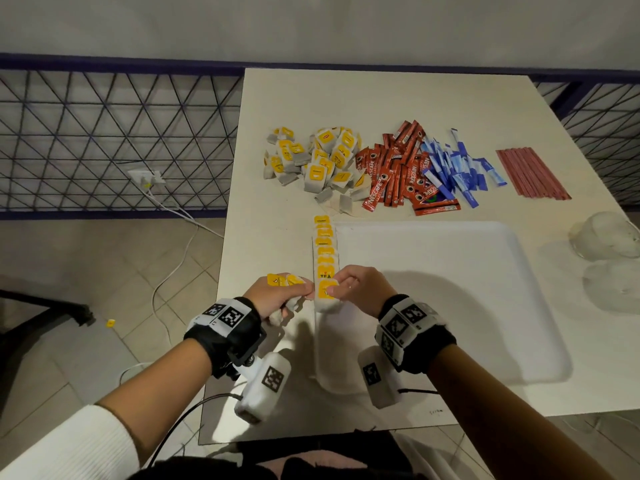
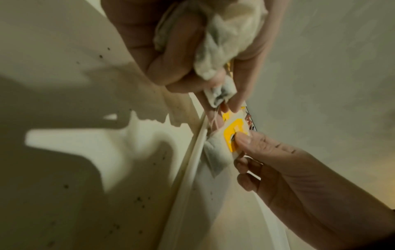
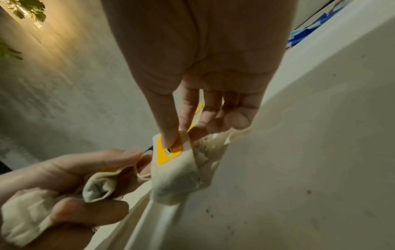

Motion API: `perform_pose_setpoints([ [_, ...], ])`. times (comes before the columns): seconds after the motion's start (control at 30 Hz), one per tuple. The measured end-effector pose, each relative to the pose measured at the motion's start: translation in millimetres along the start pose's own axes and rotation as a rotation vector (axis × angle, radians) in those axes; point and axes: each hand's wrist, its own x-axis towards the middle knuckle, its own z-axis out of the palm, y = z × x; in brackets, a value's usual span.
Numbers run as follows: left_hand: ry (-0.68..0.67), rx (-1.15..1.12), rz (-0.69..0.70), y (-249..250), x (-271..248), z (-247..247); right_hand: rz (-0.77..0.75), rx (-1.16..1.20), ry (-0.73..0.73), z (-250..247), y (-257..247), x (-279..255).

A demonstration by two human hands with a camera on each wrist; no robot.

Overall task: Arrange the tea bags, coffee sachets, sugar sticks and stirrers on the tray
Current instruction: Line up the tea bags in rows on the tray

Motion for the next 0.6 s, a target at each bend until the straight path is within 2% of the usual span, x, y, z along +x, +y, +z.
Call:
perform_pose_setpoints([
  [0.1,0.009,-0.022,0.007,0.1,0.8,-3.5,-0.003,-0.018,0.019,-1.1,-1.4,5.1],
  [0.3,-0.019,0.082,0.022,10.4,-1.4,-1.5,-0.064,-0.028,0.045,-1.9,-3.1,14.3],
  [0.6,-0.065,0.057,-0.010,20.9,-8.3,2.2,-0.026,0.010,0.049,1.2,7.0,15.4],
])
